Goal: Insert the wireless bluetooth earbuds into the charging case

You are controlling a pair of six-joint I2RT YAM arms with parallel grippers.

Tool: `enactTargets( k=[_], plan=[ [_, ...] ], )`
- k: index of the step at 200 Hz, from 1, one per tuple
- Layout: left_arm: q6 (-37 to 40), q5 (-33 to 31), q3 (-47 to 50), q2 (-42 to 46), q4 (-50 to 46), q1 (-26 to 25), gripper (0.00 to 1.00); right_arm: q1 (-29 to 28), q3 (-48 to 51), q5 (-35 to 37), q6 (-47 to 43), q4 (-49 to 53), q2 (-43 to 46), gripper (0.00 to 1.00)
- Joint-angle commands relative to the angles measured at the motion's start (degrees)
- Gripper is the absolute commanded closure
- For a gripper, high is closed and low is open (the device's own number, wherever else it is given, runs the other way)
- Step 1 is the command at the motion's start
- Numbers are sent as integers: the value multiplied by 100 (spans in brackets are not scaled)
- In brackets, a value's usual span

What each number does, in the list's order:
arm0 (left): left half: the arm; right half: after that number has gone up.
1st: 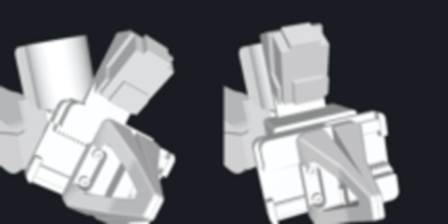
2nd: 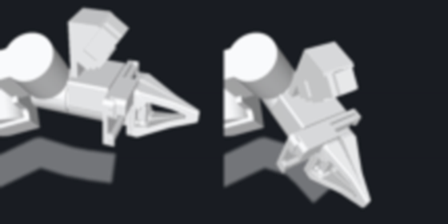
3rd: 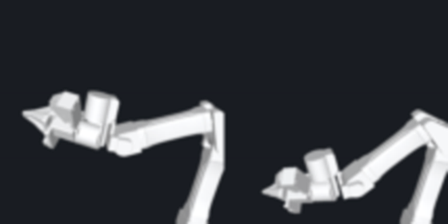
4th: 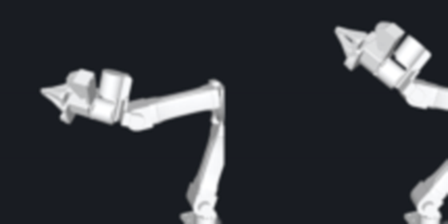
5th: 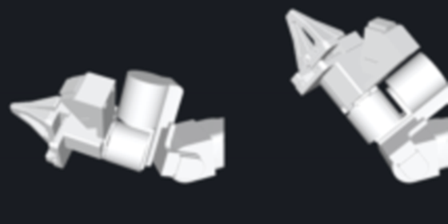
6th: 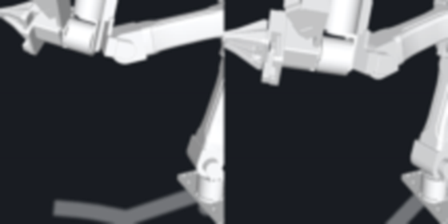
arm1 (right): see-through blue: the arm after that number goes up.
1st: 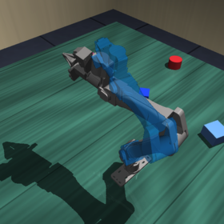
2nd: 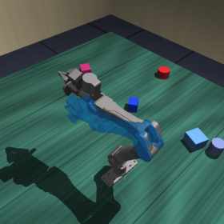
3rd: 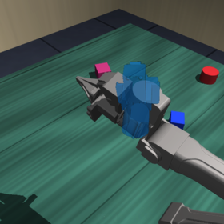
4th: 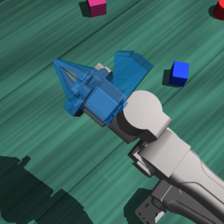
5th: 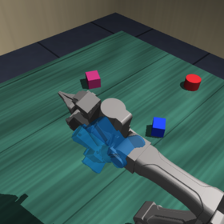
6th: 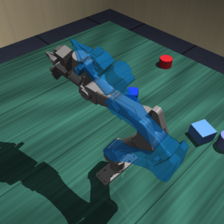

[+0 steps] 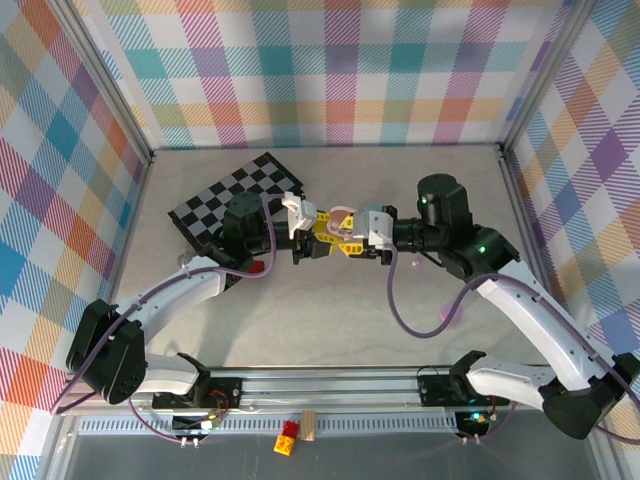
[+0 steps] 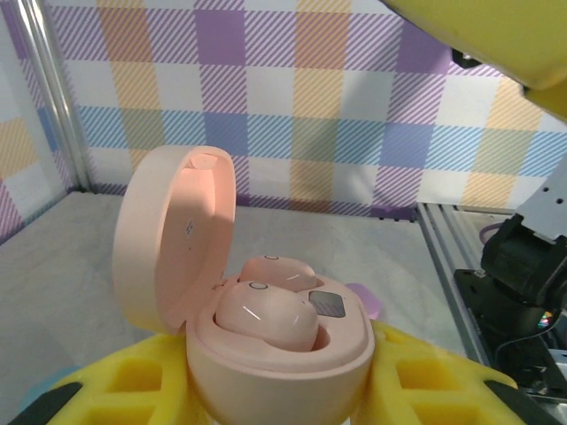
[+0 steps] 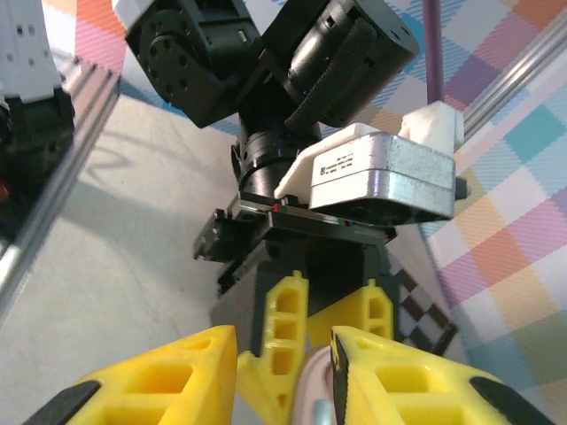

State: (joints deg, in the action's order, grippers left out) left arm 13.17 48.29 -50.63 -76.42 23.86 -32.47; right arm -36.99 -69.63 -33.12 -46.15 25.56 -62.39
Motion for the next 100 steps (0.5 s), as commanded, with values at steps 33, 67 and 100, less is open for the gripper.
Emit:
enactTargets(
  k=[33, 67, 100],
  plan=[
    [95, -253, 107, -91, 521, 100, 65, -40, 995, 443, 2222, -1485, 863, 59],
    [401, -211, 402, -88, 1033, 100, 64, 1, 907, 2048, 3993, -1875, 851, 44],
    [586, -217, 398, -66, 918, 100, 64, 67, 74, 1618, 5125, -1007, 160, 34]
  ],
)
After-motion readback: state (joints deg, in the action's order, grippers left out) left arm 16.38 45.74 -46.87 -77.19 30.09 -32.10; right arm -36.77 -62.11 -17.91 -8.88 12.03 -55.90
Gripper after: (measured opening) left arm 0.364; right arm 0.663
